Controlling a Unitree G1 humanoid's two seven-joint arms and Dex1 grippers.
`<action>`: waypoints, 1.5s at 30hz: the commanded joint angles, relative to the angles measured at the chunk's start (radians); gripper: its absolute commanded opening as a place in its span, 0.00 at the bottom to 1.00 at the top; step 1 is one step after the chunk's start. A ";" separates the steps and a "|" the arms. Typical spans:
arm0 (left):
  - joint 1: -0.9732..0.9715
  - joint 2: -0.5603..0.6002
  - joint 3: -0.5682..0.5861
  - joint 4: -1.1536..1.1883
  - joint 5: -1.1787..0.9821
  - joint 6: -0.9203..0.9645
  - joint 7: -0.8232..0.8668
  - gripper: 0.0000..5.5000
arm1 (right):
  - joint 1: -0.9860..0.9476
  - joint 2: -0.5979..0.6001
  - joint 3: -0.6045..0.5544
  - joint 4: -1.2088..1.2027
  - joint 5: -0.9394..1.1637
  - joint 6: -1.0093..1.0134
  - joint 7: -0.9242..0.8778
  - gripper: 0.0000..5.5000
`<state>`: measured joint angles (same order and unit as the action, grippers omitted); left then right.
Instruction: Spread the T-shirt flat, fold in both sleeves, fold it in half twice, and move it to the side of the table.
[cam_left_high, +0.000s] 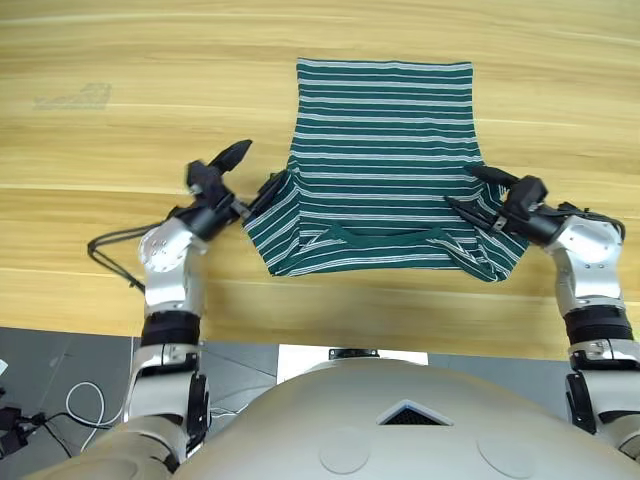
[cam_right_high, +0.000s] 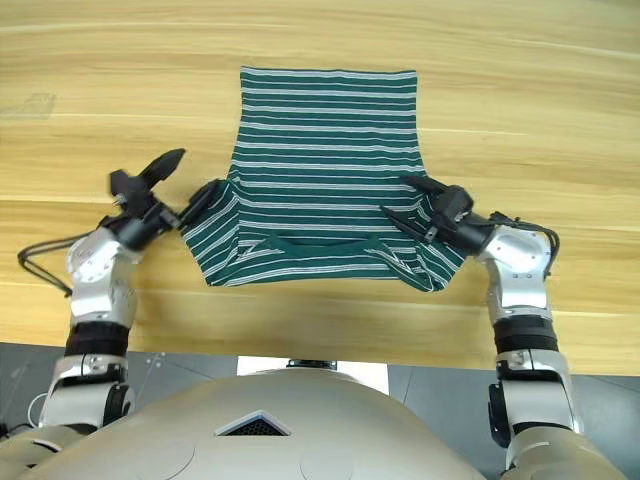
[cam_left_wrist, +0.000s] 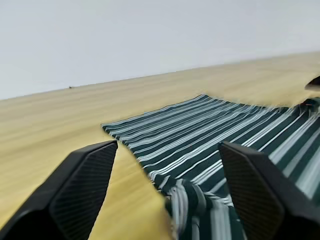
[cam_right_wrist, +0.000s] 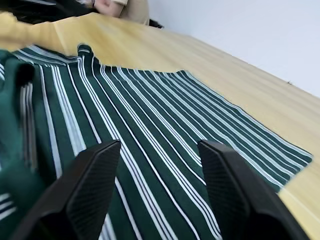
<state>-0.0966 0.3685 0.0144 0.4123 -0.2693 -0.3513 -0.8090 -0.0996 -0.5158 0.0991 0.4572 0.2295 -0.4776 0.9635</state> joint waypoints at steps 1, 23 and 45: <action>-0.188 -0.022 -0.122 0.132 0.183 0.003 0.026 0.68 | -0.049 0.065 0.058 0.042 -0.074 -0.010 -0.015 0.52; -0.279 -0.084 -0.247 0.463 0.297 -0.092 -0.021 0.68 | 0.153 -0.067 0.118 -0.245 -0.012 0.034 0.219 0.52; -0.414 -0.132 -0.233 0.690 0.318 -0.133 0.034 0.68 | 0.360 -0.161 0.078 -0.721 0.160 0.112 0.157 0.52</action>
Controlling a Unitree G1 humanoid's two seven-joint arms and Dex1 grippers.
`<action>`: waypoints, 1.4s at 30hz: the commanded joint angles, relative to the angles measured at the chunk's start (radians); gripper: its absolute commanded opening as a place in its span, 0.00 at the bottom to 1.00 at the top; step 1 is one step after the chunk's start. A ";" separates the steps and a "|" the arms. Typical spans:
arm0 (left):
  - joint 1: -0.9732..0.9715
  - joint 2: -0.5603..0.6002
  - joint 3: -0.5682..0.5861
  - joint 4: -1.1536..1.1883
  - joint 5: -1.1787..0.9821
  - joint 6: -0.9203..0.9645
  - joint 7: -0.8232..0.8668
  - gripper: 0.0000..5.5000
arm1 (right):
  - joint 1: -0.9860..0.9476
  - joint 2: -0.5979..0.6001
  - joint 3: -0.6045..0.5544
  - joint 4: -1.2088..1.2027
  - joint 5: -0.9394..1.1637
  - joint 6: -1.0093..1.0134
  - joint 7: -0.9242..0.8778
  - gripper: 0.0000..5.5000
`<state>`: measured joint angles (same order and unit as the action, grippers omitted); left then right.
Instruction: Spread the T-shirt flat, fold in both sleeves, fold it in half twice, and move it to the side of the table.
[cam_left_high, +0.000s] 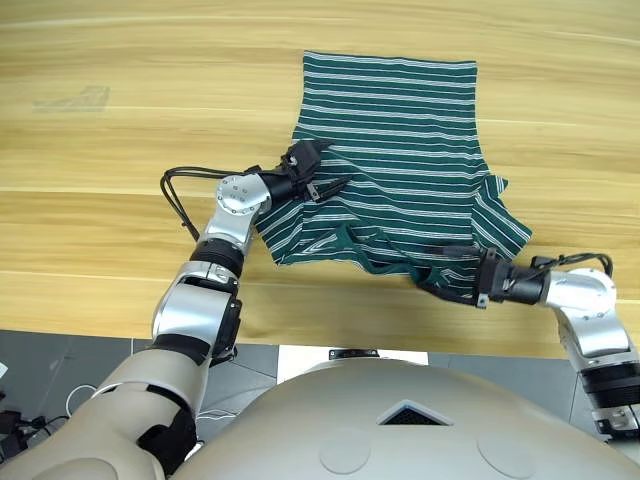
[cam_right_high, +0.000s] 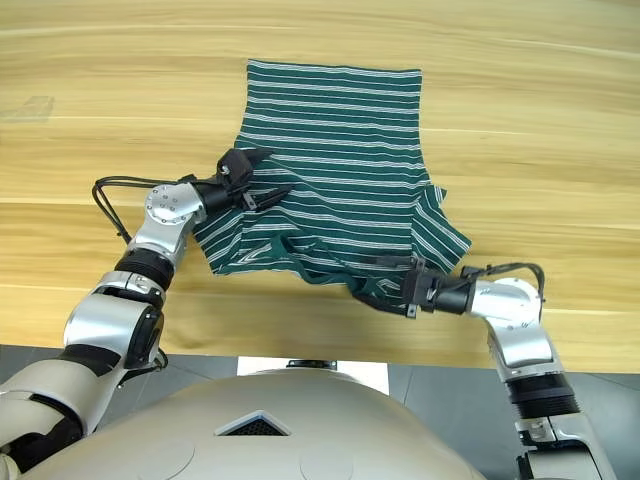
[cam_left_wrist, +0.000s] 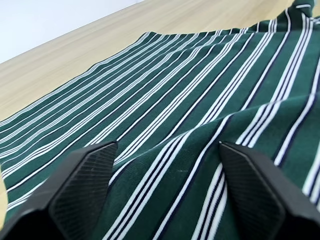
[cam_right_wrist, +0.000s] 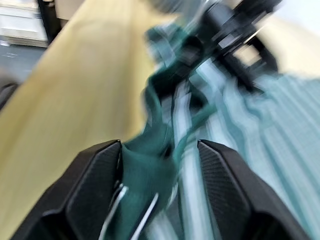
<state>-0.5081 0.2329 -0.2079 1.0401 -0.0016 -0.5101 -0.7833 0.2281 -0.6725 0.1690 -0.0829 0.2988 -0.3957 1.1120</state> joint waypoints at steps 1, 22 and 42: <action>-0.009 0.002 -0.012 0.073 0.053 0.024 0.009 0.68 | 0.070 -0.016 0.024 -0.238 0.094 0.029 0.013 0.52; 0.459 0.168 0.122 -0.704 -0.357 -0.017 -0.341 0.68 | -0.314 0.356 0.060 0.425 -0.118 -0.116 -0.211 0.52; 0.590 0.137 0.013 -0.785 -0.263 0.106 -0.287 0.68 | -0.328 0.370 -0.027 0.357 -0.058 -0.081 -0.264 0.52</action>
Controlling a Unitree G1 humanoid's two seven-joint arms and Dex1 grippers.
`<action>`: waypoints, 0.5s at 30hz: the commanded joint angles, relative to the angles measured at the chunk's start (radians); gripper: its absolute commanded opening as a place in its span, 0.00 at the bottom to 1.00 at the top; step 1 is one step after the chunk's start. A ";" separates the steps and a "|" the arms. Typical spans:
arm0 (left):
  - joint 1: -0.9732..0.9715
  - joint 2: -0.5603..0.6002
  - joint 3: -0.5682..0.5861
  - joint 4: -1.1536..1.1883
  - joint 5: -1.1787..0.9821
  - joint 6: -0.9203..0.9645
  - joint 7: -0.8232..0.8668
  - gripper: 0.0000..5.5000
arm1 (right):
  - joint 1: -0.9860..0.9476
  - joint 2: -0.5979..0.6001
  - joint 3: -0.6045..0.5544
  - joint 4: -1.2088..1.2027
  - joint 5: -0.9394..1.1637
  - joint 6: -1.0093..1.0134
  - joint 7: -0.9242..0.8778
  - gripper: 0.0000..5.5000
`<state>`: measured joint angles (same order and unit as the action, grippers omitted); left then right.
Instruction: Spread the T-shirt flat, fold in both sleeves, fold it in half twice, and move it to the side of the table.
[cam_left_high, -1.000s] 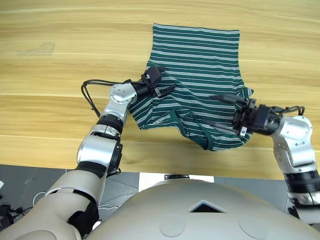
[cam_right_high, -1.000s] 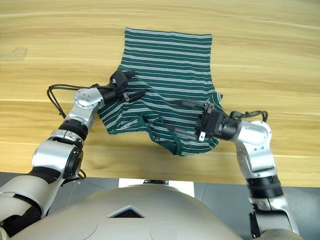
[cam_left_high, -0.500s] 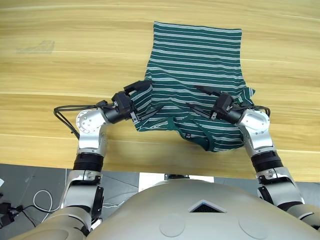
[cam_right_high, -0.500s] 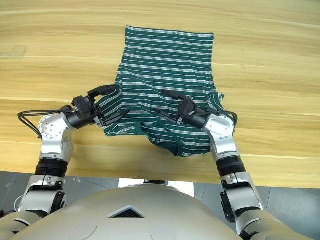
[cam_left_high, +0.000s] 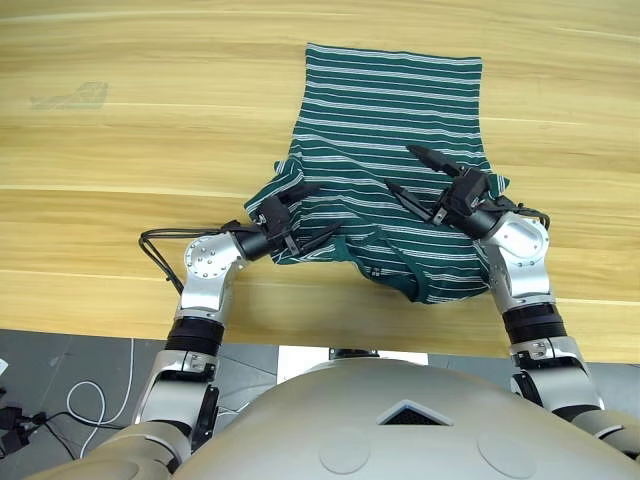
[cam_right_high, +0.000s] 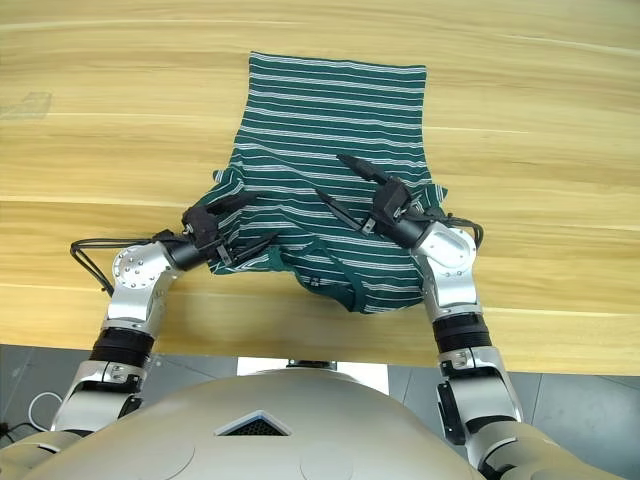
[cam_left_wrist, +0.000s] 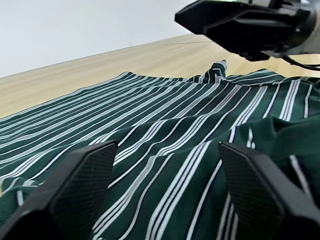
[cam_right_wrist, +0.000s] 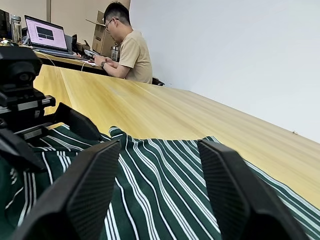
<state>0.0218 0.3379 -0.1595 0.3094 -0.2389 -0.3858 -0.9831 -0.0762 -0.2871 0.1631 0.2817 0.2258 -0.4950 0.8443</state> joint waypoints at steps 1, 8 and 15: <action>0.096 0.050 -0.040 -0.094 -0.055 -0.018 -0.126 0.68 | -0.038 -0.015 -0.027 0.010 0.014 0.023 0.003 0.52; 0.221 0.122 -0.010 -0.146 -0.097 -0.002 -0.174 0.68 | -0.065 -0.032 -0.059 0.036 0.006 0.035 -0.006 0.52; 0.208 0.103 -0.002 -0.046 -0.022 -0.064 -0.095 0.68 | -0.061 -0.005 -0.133 0.006 -0.084 0.077 -0.233 0.52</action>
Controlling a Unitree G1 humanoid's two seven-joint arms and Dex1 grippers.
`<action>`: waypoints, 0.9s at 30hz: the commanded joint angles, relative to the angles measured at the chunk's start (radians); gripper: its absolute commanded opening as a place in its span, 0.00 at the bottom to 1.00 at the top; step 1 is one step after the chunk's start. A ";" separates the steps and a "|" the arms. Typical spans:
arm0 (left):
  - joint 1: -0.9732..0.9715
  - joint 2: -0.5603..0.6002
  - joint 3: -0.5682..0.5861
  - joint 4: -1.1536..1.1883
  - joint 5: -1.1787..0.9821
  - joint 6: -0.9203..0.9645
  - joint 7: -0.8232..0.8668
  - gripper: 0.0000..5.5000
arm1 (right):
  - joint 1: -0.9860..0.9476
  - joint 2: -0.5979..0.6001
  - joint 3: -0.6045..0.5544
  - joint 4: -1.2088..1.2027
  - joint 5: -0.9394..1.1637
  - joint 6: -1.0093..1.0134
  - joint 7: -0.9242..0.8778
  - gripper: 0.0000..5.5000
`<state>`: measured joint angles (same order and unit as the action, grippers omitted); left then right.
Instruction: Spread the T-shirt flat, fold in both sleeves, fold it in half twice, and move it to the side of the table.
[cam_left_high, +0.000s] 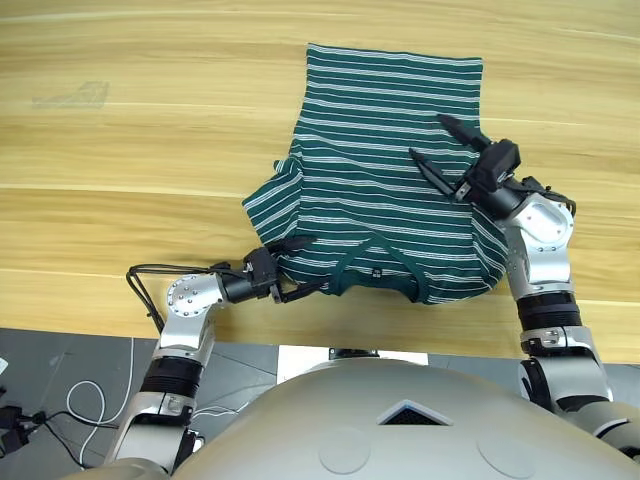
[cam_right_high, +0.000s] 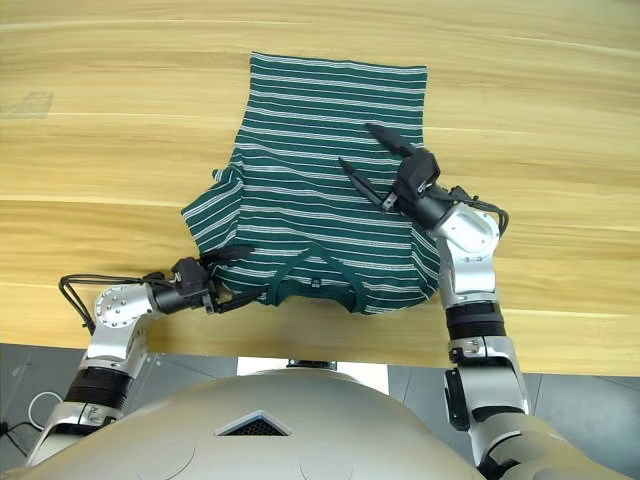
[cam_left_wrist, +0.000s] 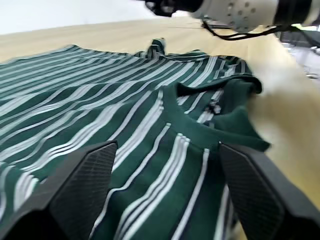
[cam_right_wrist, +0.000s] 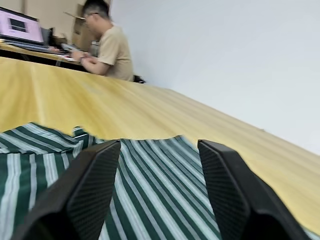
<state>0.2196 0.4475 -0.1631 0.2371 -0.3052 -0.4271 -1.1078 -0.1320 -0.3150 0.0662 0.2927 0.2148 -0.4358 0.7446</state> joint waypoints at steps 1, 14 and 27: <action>0.014 -0.010 0.006 0.020 0.042 -0.040 0.039 0.68 | -0.002 0.031 -0.049 -0.010 -0.091 0.011 -0.178 0.52; -0.255 0.124 0.216 0.193 0.803 -0.253 0.934 0.68 | 0.120 -0.120 -0.247 -0.143 -0.323 -0.077 -0.511 0.52; -0.109 0.279 -0.008 0.117 1.141 -0.178 1.152 0.68 | 0.086 -0.180 -0.284 -0.132 -0.314 -0.054 -0.537 0.52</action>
<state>0.0369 0.7014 -0.1309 0.3837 0.7919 -0.6292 0.0887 -0.0372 -0.4778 -0.2223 0.1623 -0.1026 -0.5003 0.1987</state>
